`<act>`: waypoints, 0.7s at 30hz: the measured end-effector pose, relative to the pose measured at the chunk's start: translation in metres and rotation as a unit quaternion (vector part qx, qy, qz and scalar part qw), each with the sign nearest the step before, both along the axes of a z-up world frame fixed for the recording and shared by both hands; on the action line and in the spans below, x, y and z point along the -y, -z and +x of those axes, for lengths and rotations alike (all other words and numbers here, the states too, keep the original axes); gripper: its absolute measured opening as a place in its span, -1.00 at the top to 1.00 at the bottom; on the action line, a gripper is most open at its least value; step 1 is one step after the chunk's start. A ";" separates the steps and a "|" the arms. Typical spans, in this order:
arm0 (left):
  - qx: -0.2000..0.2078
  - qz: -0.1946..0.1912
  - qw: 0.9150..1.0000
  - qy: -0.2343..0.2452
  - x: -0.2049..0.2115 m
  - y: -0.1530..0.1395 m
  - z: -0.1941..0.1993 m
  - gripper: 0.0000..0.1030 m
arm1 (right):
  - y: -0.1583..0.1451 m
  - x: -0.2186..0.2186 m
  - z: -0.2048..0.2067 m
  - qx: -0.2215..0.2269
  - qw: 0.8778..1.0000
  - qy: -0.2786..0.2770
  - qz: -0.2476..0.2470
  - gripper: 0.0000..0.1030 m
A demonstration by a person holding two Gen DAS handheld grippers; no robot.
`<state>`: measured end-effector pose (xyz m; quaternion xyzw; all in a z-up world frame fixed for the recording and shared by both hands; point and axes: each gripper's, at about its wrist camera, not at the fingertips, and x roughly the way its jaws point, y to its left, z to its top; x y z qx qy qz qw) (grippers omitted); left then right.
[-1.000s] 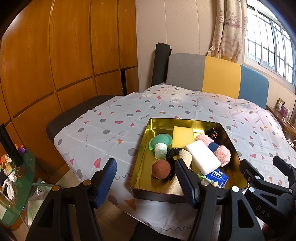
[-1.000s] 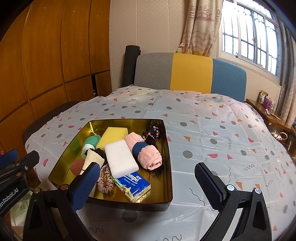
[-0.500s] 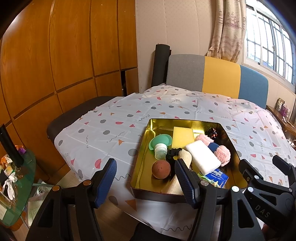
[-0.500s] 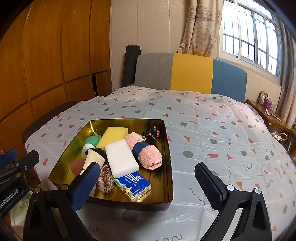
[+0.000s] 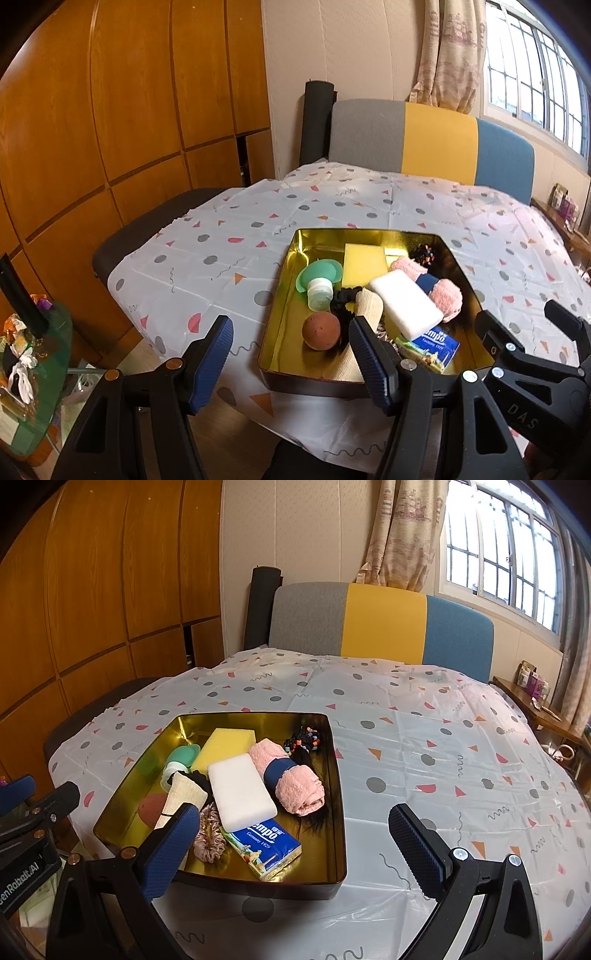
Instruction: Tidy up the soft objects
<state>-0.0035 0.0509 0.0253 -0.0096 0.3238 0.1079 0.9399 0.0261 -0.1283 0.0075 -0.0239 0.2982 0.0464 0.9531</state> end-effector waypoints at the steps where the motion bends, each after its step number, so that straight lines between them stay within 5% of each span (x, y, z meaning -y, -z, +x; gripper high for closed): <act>1: -0.001 0.002 1.000 0.001 0.001 0.001 0.001 -0.29 | 0.001 0.001 0.000 -0.001 1.000 0.001 0.000 -0.99; 13: -0.021 -0.005 1.000 0.017 0.003 0.009 0.011 -0.26 | 0.009 0.000 0.010 -0.013 1.000 0.001 -0.006 -0.99; 17: -0.021 -0.015 0.999 0.029 0.002 0.011 0.015 0.05 | 0.011 -0.001 0.014 -0.018 1.000 0.000 -0.009 -0.99; 21: -0.015 -0.026 0.999 0.033 -0.001 0.009 0.018 0.06 | 0.012 0.004 0.018 -0.019 1.000 0.005 -0.007 -0.99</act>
